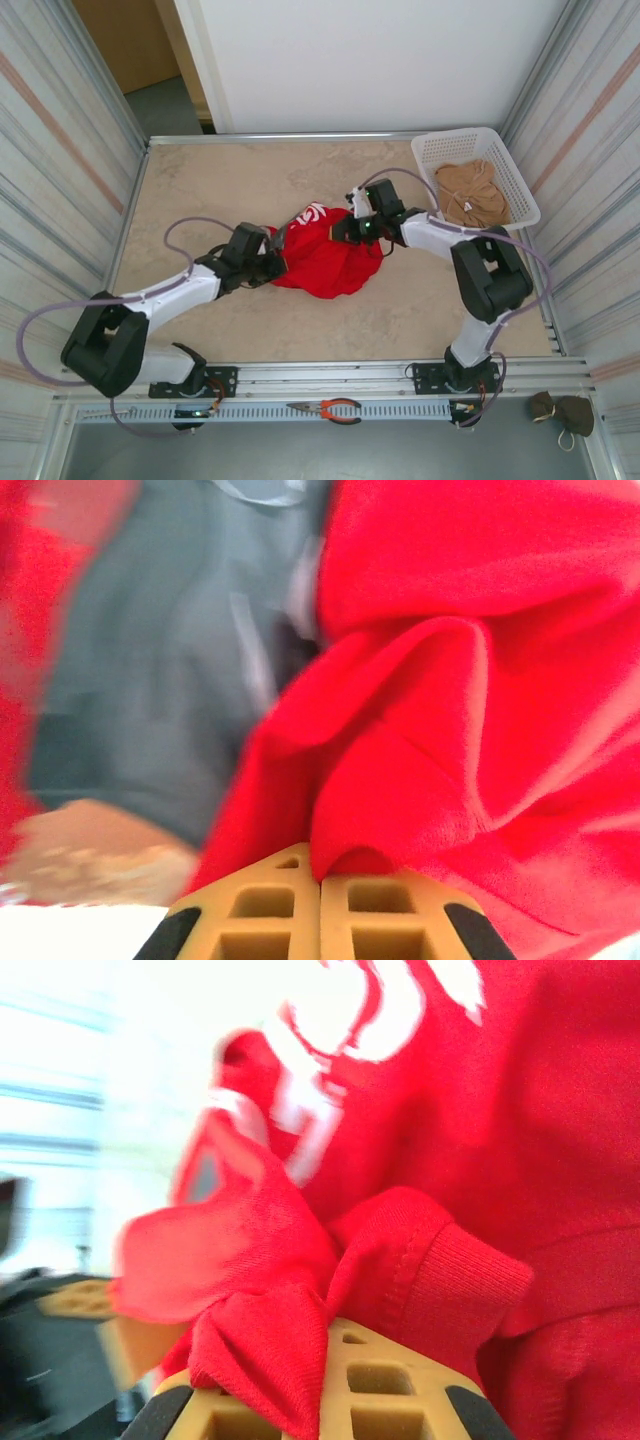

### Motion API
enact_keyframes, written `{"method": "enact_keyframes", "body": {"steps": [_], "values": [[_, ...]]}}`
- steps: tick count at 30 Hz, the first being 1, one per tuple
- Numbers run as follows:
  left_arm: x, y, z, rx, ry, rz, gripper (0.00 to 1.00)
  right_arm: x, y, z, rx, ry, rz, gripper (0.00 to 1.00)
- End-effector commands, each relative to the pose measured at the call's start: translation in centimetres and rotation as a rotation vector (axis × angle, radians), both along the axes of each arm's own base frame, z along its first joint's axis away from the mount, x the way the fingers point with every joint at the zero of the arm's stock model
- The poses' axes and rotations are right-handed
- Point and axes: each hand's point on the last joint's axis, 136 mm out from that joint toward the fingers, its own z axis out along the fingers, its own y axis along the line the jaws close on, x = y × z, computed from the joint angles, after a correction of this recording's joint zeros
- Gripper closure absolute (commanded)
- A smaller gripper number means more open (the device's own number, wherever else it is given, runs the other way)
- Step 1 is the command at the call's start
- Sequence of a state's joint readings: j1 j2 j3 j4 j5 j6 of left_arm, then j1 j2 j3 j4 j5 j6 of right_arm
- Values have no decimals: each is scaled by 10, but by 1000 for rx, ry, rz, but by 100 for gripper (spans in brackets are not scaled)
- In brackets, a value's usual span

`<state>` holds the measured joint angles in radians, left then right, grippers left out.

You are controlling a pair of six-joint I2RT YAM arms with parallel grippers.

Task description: Fold the inside-out t-shirt

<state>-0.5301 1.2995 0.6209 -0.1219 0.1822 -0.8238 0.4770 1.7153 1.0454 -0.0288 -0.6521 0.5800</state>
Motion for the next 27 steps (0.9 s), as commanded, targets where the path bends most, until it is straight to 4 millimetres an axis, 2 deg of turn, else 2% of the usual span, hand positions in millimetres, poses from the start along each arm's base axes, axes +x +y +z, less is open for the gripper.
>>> {"method": "enact_keyframes", "body": {"steps": [1, 3, 4, 8, 10, 13, 17, 19, 23, 27], "values": [[-1, 28, -13, 40, 18, 46, 100, -19, 18, 107, 250, -147, 100, 100], [10, 33, -5, 34, -16, 47, 100, -34, 22, 139, 325, -177, 154, 100], [17, 32, 3, 22, -50, 32, 96, -41, 24, 151, 353, -189, 180, 100], [40, 29, 51, 28, -196, -37, 52, -56, 25, 179, 424, -227, 234, 100], [42, 27, 81, 25, -274, -65, 43, -58, 20, 184, 427, -244, 230, 100], [36, 31, 119, -7, -380, -52, 43, -53, 14, 181, 424, -241, 205, 100], [21, 21, 162, -134, -510, -52, 54, -48, 12, 174, 415, -227, 178, 100], [15, 7, 177, -195, -551, -88, 54, -46, 12, 171, 414, -219, 172, 100], [11, -28, 198, -282, -604, -205, 45, -45, 12, 165, 406, -208, 161, 100], [12, -59, 212, -328, -646, -300, 47, -45, 10, 162, 400, -205, 149, 100]]}}
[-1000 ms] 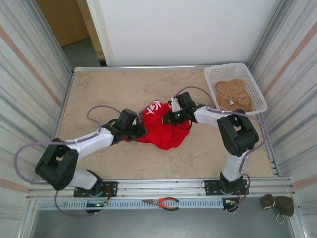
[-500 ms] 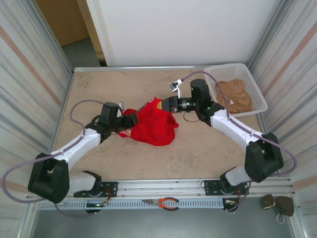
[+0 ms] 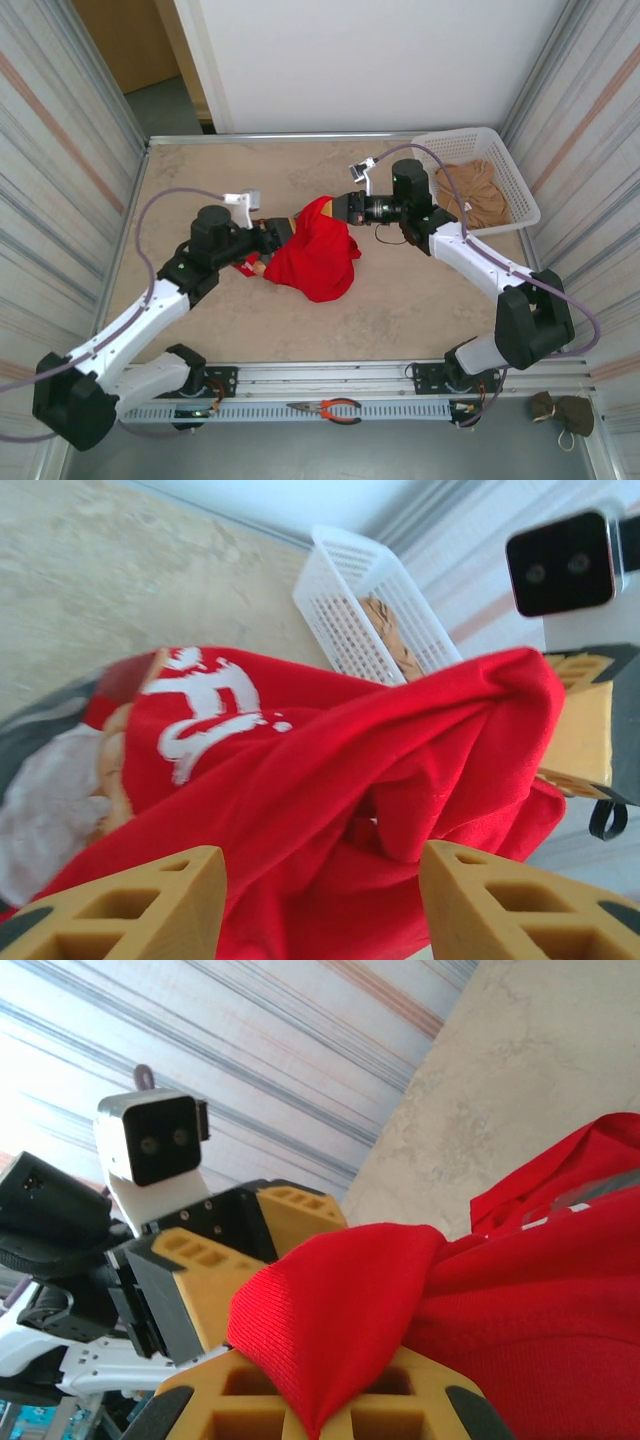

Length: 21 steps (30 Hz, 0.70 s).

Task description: Fold the inside-out t-shirt

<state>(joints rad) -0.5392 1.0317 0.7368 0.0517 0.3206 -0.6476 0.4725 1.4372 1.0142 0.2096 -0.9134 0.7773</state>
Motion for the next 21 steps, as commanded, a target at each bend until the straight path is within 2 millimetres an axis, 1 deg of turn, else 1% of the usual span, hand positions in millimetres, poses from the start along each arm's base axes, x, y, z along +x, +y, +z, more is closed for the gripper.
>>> {"method": "enact_keyframes", "body": {"steps": [1, 5, 10, 13, 16, 20, 21], "values": [[0, -27, 38, -69, -110, -98, 48, -3, -2, 6, 18, -19, -2, 100], [1, -40, 42, -82, -129, -125, 49, -4, -3, 5, 15, -18, -6, 100], [4, -43, 31, -75, -99, -119, 53, -4, -5, 5, 16, -18, -9, 100], [6, -44, 22, -64, -80, -112, 57, -4, -5, 6, 17, -20, -10, 100], [10, -44, 15, -56, -65, -103, 65, -4, -6, 5, 16, -20, -12, 100], [14, -47, 11, -52, -53, -101, 69, -3, -8, 3, 14, -17, -21, 100], [15, -47, 11, -52, -52, -98, 72, -3, -9, 3, 15, -17, -22, 100]]}}
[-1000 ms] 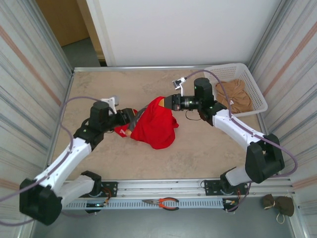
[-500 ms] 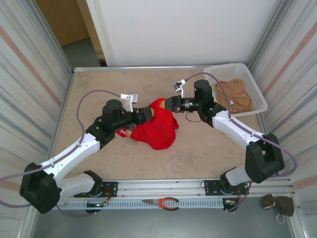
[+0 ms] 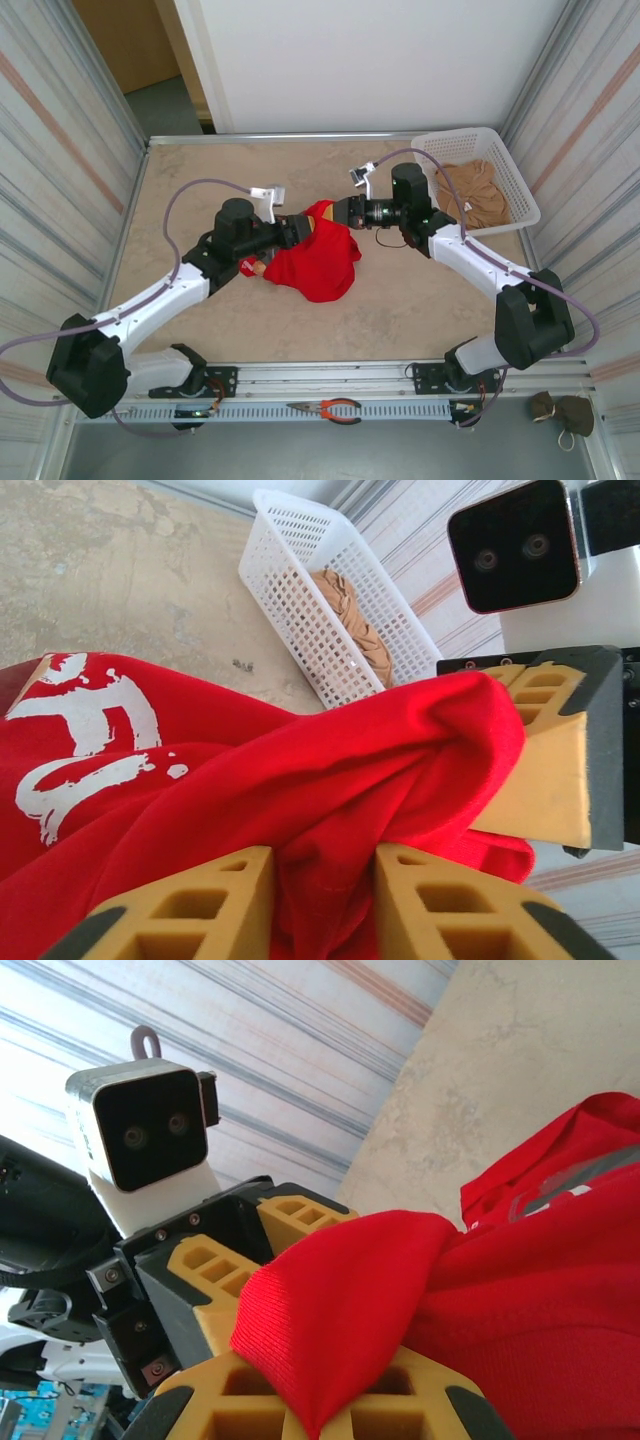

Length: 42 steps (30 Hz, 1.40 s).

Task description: Fold the inside-out t-shirt

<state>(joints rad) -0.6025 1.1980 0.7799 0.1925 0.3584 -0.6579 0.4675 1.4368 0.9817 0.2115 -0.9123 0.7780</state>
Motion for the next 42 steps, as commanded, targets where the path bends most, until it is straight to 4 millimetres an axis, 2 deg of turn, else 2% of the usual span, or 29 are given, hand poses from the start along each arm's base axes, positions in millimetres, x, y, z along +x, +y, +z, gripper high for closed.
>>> {"method": "enact_keyframes", "body": {"steps": [1, 4, 6, 10, 11, 13, 14, 16, 19, 23, 27, 30, 33, 37, 39, 42], "values": [[6, -5, 19, -30, -53, -1, 75, -1, -6, 16, 29, -44, -17, 100], [6, -9, 26, -36, -65, -19, 100, 0, -9, 16, 31, -41, -25, 100], [6, -8, 35, -52, -78, -24, 100, 3, -11, 15, 31, -40, -34, 100], [2, 0, 74, -115, -122, -21, 100, 19, -22, 5, 15, -21, -92, 100], [0, 3, 86, -141, -131, -22, 100, 28, -27, 0, 2, -9, -122, 88], [-3, 5, 111, -195, -144, -33, 100, 48, -39, -22, -75, 34, -202, 54], [-4, 6, 122, -223, -141, -37, 100, 58, -46, -35, -124, 56, -238, 44], [-5, 5, 140, -270, -136, -47, 100, 66, -61, -47, -176, 83, -289, 32], [-3, 2, 152, -316, -95, -56, 100, 56, -78, -39, -200, 68, -353, 32], [2, 0, 152, -345, -44, -38, 100, 13, -83, -8, -310, -74, -410, 35], [7, 1, 148, -350, -6, -13, 100, -31, -66, 31, -400, -272, -411, 44], [8, 1, 144, -359, 24, 0, 100, -44, -48, 51, -429, -371, -387, 45], [9, 2, 143, -365, 42, 12, 100, -42, -24, 63, -467, -449, -355, 42], [7, 2, 140, -360, 59, 21, 100, -29, 3, 65, -525, -498, -321, 38], [6, 1, 140, -361, 62, 17, 100, -18, 7, 61, -567, -511, -342, 38], [5, 2, 139, -359, 69, 20, 100, -3, 3, 58, -617, -536, -404, 42]]}}
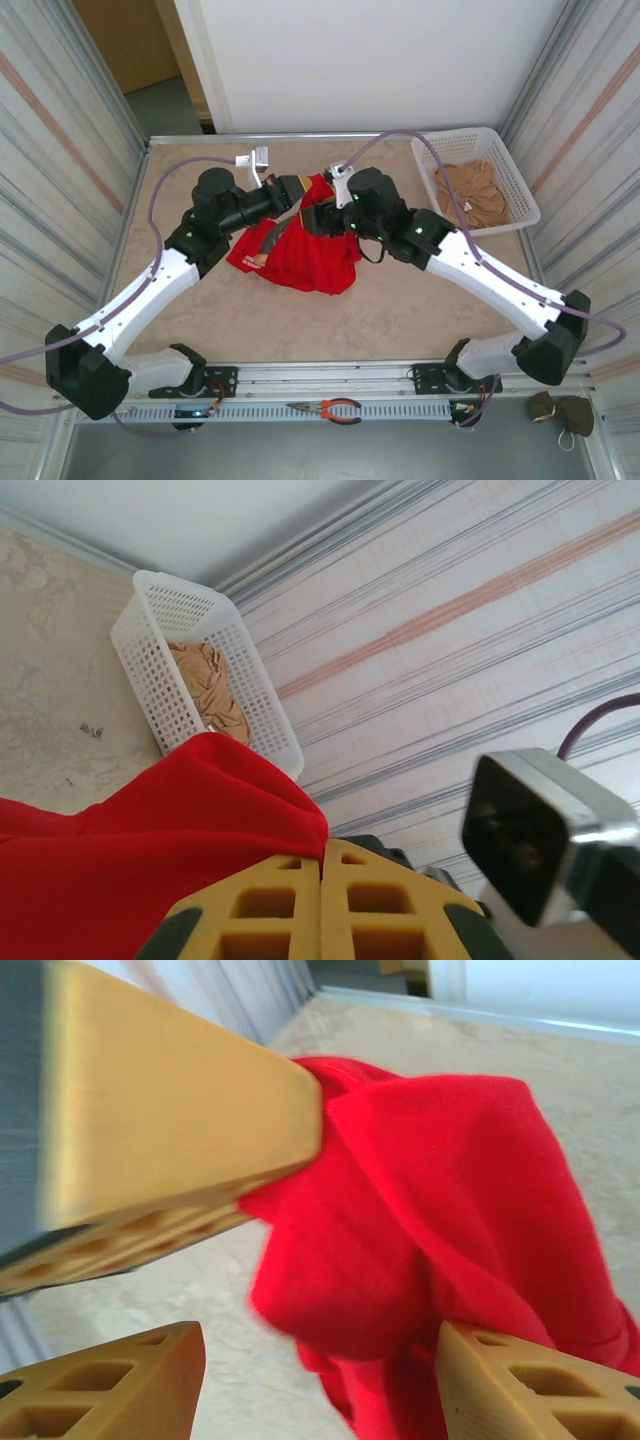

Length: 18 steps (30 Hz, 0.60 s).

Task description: Fold the inside-out t-shirt

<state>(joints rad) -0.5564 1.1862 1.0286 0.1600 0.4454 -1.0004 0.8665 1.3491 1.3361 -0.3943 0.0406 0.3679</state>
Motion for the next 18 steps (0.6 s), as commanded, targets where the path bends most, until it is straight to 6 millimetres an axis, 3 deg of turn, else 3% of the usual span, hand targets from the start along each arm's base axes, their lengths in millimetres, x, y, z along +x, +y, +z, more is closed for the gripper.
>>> {"method": "enact_keyframes", "body": {"steps": [1, 3, 7, 11, 12, 14, 15, 18], "values": [[-5, 4, 21, -34, -28, 8, 100, 18, -17, 11, -67, -88, -97, 46], [-6, 5, 18, -29, -22, 16, 100, 23, -24, 16, -38, -95, -121, 58], [-3, 7, 10, -8, -2, 25, 100, 24, -33, 33, 52, -77, -92, 100], [17, 19, -5, 47, 11, 61, 100, 4, -37, 62, 174, -26, 47, 100], [23, 23, -9, 62, 4, 63, 92, -3, -39, 70, 206, -15, 81, 100], [34, 33, -18, 81, 8, 80, 58, -11, -44, 82, 255, -9, 107, 100], [35, 35, -20, 93, -15, 78, 46, -13, -48, 88, 281, -3, 113, 100], [27, 38, -32, 145, -49, 76, 32, -14, -55, 95, 345, 19, 123, 100]]}}
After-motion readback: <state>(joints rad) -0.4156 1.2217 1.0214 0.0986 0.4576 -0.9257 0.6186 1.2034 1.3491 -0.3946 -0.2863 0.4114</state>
